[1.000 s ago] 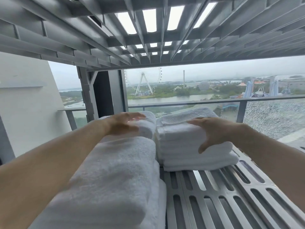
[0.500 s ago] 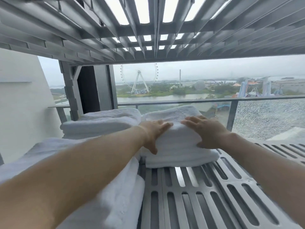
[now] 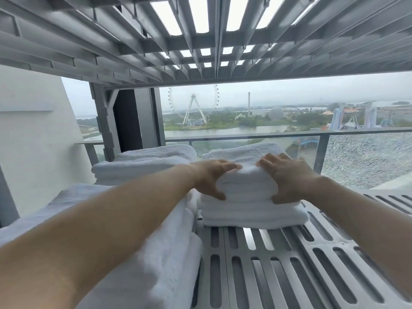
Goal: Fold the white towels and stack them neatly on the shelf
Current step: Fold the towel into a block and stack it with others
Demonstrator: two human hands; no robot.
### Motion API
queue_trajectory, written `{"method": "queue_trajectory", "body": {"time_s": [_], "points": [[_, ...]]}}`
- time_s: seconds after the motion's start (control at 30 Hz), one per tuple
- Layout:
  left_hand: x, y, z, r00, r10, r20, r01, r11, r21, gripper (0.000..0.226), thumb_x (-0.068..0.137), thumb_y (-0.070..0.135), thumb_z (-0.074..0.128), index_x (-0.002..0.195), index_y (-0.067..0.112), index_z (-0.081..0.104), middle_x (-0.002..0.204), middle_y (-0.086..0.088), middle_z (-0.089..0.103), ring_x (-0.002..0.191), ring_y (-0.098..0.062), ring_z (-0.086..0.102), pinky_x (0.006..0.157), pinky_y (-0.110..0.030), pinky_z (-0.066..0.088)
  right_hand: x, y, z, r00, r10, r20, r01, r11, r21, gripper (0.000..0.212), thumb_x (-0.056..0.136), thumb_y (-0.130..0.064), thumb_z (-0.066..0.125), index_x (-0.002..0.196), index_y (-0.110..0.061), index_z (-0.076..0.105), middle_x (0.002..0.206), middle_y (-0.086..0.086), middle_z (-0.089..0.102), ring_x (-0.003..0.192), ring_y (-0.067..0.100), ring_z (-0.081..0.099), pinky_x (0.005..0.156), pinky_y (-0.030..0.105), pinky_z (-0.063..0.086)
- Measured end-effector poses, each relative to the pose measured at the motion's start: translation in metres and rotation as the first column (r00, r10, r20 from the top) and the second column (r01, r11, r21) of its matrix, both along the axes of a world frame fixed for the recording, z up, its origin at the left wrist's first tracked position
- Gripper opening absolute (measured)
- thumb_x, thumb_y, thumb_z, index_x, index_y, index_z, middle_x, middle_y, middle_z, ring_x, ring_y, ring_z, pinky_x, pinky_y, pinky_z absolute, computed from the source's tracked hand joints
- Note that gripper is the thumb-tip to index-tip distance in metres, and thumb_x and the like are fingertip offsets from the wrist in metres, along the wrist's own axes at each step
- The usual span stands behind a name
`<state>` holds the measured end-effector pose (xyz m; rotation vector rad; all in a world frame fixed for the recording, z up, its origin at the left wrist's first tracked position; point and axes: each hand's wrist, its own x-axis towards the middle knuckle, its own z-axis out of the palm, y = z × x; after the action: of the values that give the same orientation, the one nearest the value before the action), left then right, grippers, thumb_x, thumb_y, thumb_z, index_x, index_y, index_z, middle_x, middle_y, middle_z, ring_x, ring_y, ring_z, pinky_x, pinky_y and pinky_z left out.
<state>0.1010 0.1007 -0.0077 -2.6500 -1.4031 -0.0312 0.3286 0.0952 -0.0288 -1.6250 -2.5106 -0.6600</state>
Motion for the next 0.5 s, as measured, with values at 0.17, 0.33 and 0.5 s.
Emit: {"method": "queue_trajectory", "body": {"time_s": [0.17, 0.33, 0.5], "points": [[-0.031, -0.009, 0.030, 0.997, 0.045, 0.060, -0.052, 0.992, 0.119, 0.061, 0.085, 0.044, 0.059, 0.139, 0.033, 0.033, 0.142, 0.002, 0.042, 0.126, -0.018, 0.042, 0.105, -0.033, 0.032, -0.053, 0.000, 0.012, 0.967, 0.117, -0.226, -0.133, 0.989, -0.058, 0.079, 0.077, -0.073, 0.041, 0.137, -0.023, 0.034, 0.140, -0.004, 0.040, 0.124, 0.020, 0.042, 0.093, 0.039, 0.038], [-0.086, -0.017, 0.042, 0.975, 0.215, 0.063, -0.219, 0.973, 0.071, 0.069, 0.077, 0.067, 0.054, 0.136, 0.038, 0.035, 0.145, 0.008, 0.039, 0.128, -0.016, 0.040, 0.108, -0.038, 0.032, -0.124, 0.012, 0.008, 0.843, 0.242, -0.481, -0.311, 0.948, -0.068, 0.046, 0.092, -0.041, 0.043, 0.130, -0.016, 0.047, 0.139, 0.004, 0.046, 0.126, 0.022, 0.042, 0.101, 0.035, 0.036], [-0.129, -0.019, 0.037, 0.918, 0.382, 0.108, -0.364, 0.918, -0.155, 0.093, 0.052, 0.089, 0.049, 0.134, 0.050, 0.029, 0.141, 0.013, 0.039, 0.124, -0.013, 0.040, 0.108, -0.040, 0.030, -0.174, 0.033, 0.021, 0.765, 0.165, -0.622, -0.328, 0.931, -0.157, 0.036, 0.089, -0.021, 0.039, 0.120, -0.013, 0.055, 0.123, 0.014, 0.058, 0.110, 0.029, 0.053, 0.085, 0.030, 0.041]]}}
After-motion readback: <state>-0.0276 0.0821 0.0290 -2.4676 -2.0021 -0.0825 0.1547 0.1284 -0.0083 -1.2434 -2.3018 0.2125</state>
